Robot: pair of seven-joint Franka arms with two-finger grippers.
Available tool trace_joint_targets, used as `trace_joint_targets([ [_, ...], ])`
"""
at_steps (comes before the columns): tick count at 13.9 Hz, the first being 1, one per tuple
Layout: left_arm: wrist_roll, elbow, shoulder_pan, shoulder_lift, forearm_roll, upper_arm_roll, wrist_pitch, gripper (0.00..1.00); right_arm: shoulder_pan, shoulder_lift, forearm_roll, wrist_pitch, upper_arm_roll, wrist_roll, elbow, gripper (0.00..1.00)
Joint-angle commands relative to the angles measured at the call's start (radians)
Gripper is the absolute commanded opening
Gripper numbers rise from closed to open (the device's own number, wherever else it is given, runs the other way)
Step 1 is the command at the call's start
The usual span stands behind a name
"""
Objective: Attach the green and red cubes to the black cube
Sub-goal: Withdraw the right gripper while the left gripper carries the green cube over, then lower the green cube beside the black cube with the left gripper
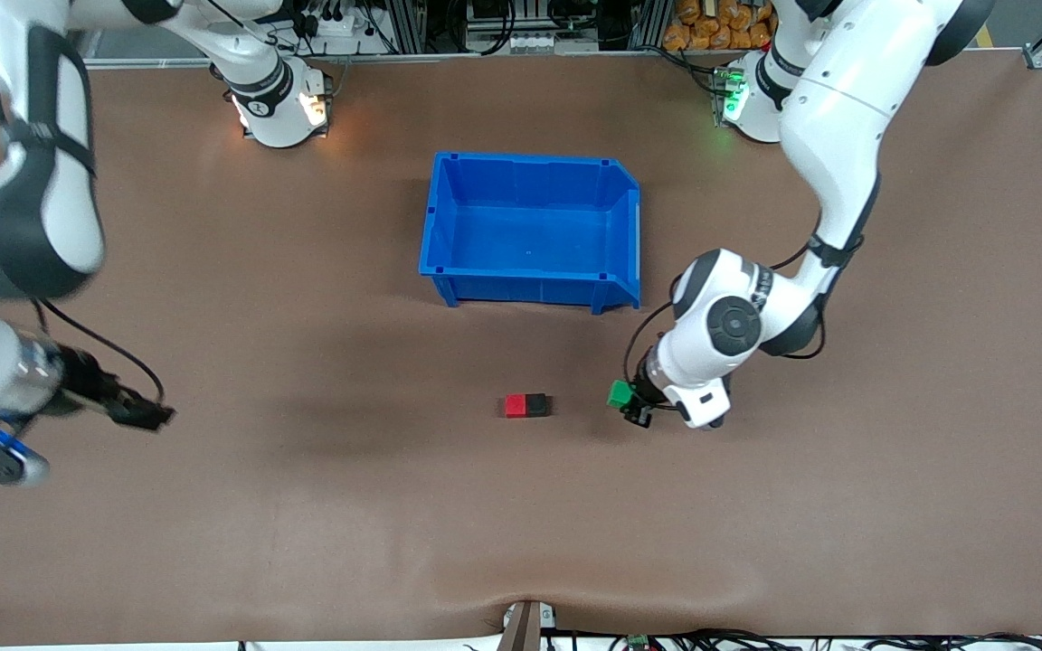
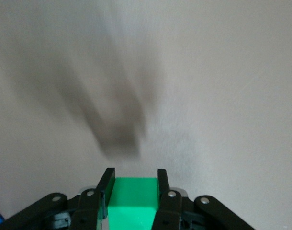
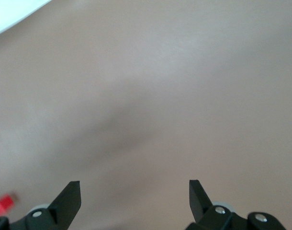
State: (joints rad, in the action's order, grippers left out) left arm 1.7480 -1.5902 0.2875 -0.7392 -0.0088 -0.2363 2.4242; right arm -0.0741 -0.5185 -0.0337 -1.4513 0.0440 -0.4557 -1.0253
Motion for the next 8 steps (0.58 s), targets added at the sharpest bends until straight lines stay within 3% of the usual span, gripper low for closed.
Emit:
trace_joint_targets([
  [1, 0.108, 0.093, 0.032, -0.069, -0.008, 0.014, -0.024, 0.0, 0.066, 0.116, 0.017, 0.145, -0.007, 0.305, -0.065, 1.0],
  [3, 0.2, 0.128, 0.057, -0.101, 0.0, 0.015, -0.024, 0.0, 0.102, 0.2, 0.008, 0.158, -0.007, 0.529, -0.161, 1.0],
  [7, 0.264, 0.165, 0.116, -0.134, -0.003, 0.069, -0.022, 0.0, 0.096, 0.556, 0.006, -0.146, -0.018, 0.526, -0.676, 1.0],
  [8, 0.29, 0.189, 0.137, -0.15, -0.003, 0.087, -0.024, 0.0, 0.094, 0.599, 0.005, -0.182, -0.018, 0.523, -0.755, 1.0],
])
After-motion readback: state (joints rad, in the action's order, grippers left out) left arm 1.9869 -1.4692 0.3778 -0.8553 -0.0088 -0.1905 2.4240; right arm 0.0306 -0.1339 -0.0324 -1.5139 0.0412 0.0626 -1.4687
